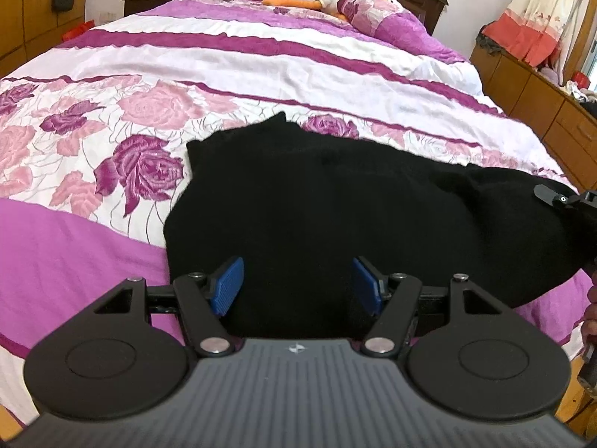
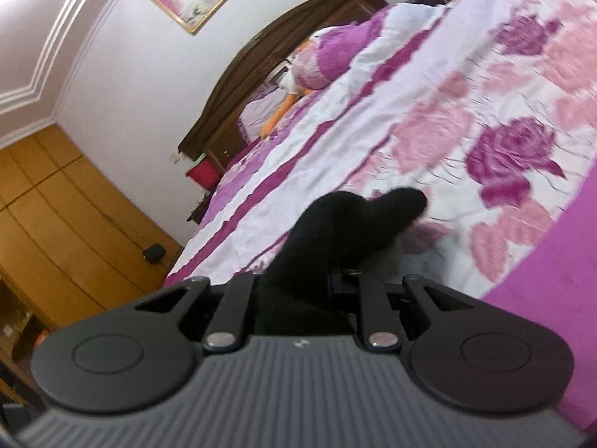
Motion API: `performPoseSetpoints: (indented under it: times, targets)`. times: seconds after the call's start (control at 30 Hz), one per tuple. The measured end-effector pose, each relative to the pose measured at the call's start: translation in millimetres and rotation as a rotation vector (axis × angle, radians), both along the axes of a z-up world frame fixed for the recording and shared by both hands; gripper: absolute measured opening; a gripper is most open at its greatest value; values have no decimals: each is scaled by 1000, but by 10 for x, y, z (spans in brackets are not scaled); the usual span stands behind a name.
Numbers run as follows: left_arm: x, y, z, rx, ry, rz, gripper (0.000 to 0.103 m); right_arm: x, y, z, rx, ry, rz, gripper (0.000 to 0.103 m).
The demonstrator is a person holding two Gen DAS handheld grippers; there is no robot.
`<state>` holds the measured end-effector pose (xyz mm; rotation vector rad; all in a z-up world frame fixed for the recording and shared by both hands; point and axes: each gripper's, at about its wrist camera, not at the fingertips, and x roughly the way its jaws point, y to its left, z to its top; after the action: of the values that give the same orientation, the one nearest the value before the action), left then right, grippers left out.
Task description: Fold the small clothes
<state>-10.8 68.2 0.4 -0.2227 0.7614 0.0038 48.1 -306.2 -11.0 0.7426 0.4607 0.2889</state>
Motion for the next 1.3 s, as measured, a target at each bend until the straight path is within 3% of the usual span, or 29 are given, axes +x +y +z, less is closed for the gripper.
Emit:
performPoseSetpoints:
  times: [0.27, 0.63, 0.77, 0.9, 1.0, 1.17, 1.3]
  targets:
    - [13, 125, 82, 20, -5, -2, 69, 15, 273, 243, -70, -51, 59, 19]
    - [57, 602, 265, 1, -25, 12, 69, 82, 853, 573, -122, -74, 96, 18]
    - [31, 757, 340, 17, -50, 21, 70, 121, 1199, 699, -158, -92, 146, 17]
    - [-34, 929, 315, -18, -71, 42, 70, 117, 1655, 751, -245, -111, 209, 16]
    - [-92, 1029, 240, -42, -73, 51, 70, 120, 2064, 658, -321, -110, 277, 15]
    - [-155, 1147, 77, -37, -63, 54, 70, 49, 2754, 285, -530, -95, 407, 13]
    - [-182, 1267, -1, -57, -66, 69, 70, 12, 2918, 4, -590, -67, 442, 13]
